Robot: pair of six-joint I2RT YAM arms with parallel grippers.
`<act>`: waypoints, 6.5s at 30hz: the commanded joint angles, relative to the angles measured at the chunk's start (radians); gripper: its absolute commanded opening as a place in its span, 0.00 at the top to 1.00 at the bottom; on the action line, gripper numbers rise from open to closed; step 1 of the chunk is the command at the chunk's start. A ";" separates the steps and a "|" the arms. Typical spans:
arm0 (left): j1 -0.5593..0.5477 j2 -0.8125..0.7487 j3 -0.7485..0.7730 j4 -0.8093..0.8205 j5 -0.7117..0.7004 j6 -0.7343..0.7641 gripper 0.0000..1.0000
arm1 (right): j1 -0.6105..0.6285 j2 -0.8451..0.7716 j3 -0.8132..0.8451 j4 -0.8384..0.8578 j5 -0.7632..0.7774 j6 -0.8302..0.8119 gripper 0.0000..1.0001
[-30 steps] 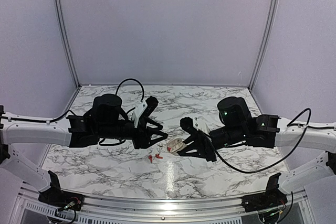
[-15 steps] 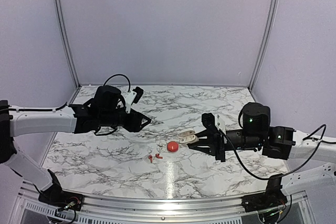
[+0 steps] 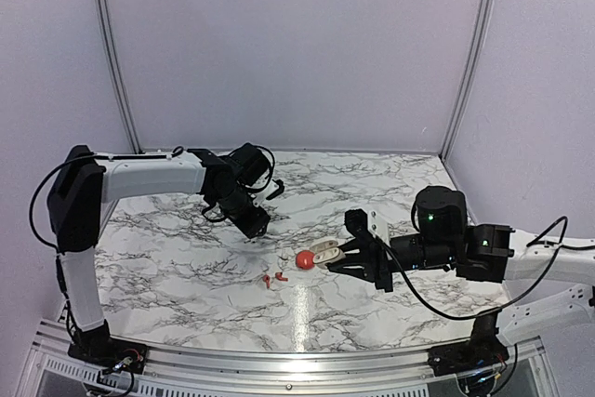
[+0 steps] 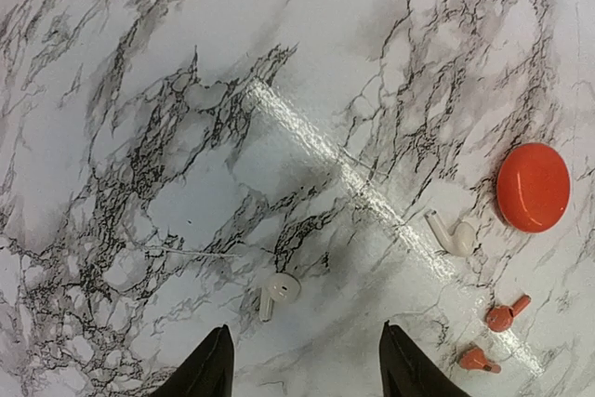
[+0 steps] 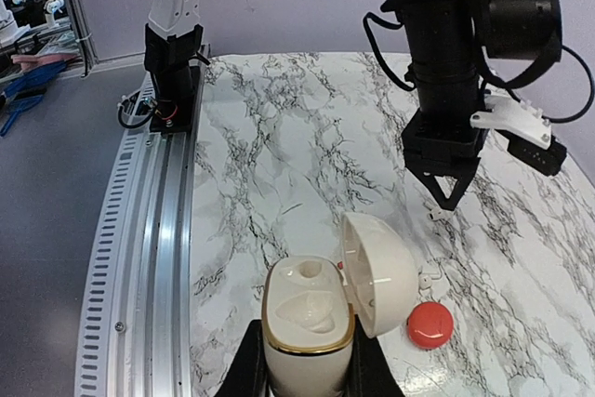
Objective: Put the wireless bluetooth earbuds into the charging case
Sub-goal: Move the left earbud to the center of the board, then pick up the left earbud from the center of the board, then insert the left earbud into the left side groove of the charging case.
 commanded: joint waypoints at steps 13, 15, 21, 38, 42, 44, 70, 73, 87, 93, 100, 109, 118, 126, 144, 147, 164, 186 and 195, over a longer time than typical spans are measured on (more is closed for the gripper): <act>0.034 0.245 0.266 -0.295 0.001 0.150 0.58 | 0.010 0.008 0.048 -0.005 -0.028 0.002 1.00; 0.040 0.263 0.285 -0.302 0.005 0.158 0.60 | 0.010 0.006 0.049 -0.005 -0.028 0.003 1.00; 0.052 0.298 0.324 -0.323 0.016 0.168 0.62 | 0.010 0.006 0.050 -0.005 -0.039 0.000 1.00; 0.055 0.313 0.297 -0.333 0.106 0.182 0.75 | 0.009 0.090 0.133 0.018 -0.071 -0.063 1.00; 0.055 0.307 0.279 -0.330 0.120 0.183 0.78 | 0.010 0.171 0.196 0.058 -0.101 -0.102 1.00; 0.056 0.304 0.268 -0.326 0.120 0.186 0.80 | 0.010 0.212 0.230 0.078 -0.115 -0.118 1.00; 0.034 0.129 -0.006 -0.114 0.200 0.105 0.89 | -0.033 0.340 0.156 0.357 -0.122 -0.075 1.00; 0.028 0.093 -0.054 -0.086 0.199 0.084 0.89 | -0.033 0.308 0.052 0.451 -0.070 -0.076 1.00; -0.009 -0.104 -0.262 0.074 0.286 -0.010 0.90 | 0.033 0.215 -0.215 0.723 0.102 -0.240 1.00; -0.008 -0.114 -0.288 0.107 0.293 -0.054 0.90 | 0.033 0.222 -0.223 0.716 0.127 -0.224 1.00; 0.000 -0.115 -0.299 0.105 0.201 -0.285 0.90 | 0.032 0.199 -0.231 0.694 0.143 -0.194 1.00; -0.024 -0.153 -0.373 0.109 0.093 -0.534 0.90 | 0.033 0.191 -0.244 0.697 0.146 -0.178 1.00; -0.022 -0.181 -0.256 -0.007 0.086 -0.348 0.58 | 0.033 0.167 -0.257 0.683 0.150 -0.175 1.00; -0.038 -0.085 -0.115 -0.330 0.071 0.068 0.57 | 0.032 0.137 -0.244 0.603 0.125 -0.154 1.00; -0.064 0.038 -0.017 -0.344 0.033 0.264 0.60 | 0.033 0.112 -0.229 0.527 0.088 -0.139 1.00; -0.064 0.068 -0.001 -0.347 0.033 0.282 0.61 | 0.033 0.109 -0.225 0.514 0.083 -0.142 1.00; -0.065 0.166 0.040 -0.367 0.045 0.307 0.75 | 0.033 0.116 -0.217 0.501 0.084 -0.141 1.00; -0.085 -0.428 -0.407 0.396 0.033 0.013 0.96 | -0.018 0.269 -0.267 0.837 0.145 -0.088 1.00; -0.213 -0.672 -0.639 0.811 0.047 -0.049 0.94 | 0.008 0.347 -0.243 0.977 0.143 -0.175 1.00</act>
